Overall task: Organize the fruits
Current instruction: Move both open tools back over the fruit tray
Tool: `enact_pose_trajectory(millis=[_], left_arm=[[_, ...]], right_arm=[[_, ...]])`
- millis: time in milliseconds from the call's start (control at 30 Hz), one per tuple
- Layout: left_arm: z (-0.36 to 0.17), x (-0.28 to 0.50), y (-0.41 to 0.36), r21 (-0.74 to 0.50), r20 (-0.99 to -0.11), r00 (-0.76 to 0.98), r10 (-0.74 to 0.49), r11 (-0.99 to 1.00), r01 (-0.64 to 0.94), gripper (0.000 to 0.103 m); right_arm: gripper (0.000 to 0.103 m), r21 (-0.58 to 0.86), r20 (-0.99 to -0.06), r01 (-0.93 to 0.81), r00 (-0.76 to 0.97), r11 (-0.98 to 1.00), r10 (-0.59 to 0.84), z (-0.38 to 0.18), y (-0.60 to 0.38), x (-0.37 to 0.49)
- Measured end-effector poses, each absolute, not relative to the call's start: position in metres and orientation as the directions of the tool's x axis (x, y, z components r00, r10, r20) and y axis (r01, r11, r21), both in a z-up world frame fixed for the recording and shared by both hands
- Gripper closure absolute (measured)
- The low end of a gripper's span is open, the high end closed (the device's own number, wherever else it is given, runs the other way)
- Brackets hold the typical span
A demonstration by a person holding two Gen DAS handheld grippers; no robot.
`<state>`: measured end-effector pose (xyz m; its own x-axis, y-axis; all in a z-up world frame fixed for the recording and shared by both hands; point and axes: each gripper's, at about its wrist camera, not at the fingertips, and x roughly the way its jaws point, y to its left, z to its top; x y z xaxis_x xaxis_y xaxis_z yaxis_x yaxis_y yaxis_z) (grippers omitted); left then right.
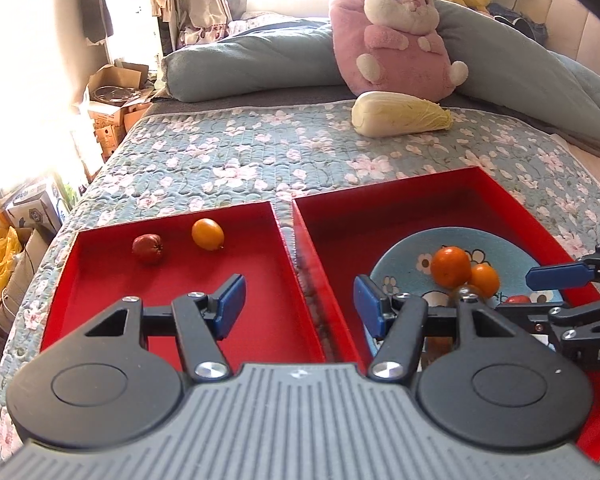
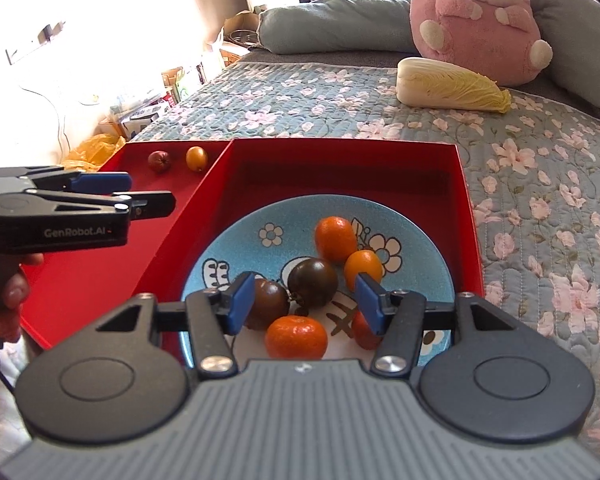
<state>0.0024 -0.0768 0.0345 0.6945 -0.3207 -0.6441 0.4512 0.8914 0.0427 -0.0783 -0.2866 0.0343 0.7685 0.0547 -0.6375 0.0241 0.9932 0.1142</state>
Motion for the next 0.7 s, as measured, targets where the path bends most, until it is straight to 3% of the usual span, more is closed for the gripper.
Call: enact_pose_trajectory(millis=[700], left_arm=[[0.001, 0.088, -0.020, 0.039, -0.675, 0.719, -0.164, 0.966, 0.256, 0.037]], right_arm=[[0.045, 0.077, -0.560, -0.177, 0.806, 0.981, 0.189, 0.071, -0.203, 0.030]])
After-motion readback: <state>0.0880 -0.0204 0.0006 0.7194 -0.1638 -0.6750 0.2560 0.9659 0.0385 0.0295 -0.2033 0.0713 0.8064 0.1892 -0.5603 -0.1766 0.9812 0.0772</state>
